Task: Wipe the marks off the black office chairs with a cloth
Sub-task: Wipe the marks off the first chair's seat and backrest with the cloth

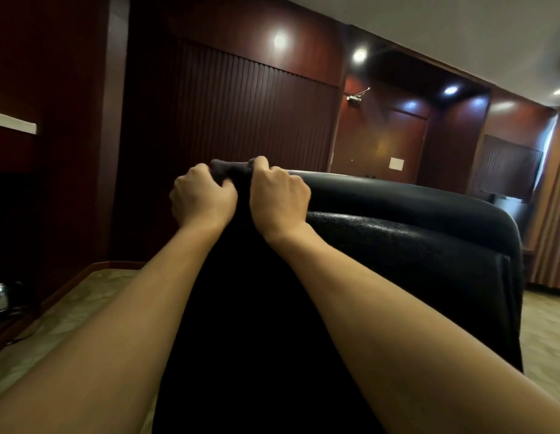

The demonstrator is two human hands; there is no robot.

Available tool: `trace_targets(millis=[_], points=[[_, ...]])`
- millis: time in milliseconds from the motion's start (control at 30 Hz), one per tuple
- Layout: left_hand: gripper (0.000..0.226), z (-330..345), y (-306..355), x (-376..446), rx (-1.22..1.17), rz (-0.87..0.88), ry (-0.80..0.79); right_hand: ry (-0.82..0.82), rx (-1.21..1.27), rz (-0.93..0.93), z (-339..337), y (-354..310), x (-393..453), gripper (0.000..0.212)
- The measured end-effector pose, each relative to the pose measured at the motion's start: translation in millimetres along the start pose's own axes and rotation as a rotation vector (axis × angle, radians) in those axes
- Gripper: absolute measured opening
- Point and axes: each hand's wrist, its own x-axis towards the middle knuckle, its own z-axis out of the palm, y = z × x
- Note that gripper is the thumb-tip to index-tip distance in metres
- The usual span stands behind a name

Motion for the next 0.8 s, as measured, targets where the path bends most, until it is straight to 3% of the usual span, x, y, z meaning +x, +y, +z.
trace_targets(millis=[233,500,800], points=[[0.031,65,97,-53,0.083,0.226,-0.177,-0.004,-0.05,0.245,-46,118,-22,0.02],[0.028,129,199,-146,0.061,0.407,-0.39,-0.024,-0.086,0.546,-109,251,-81,0.029],[0.025,151,243,-219,-0.036,0.49,-0.565,-0.069,0.075,0.905,-144,314,-129,0.034]])
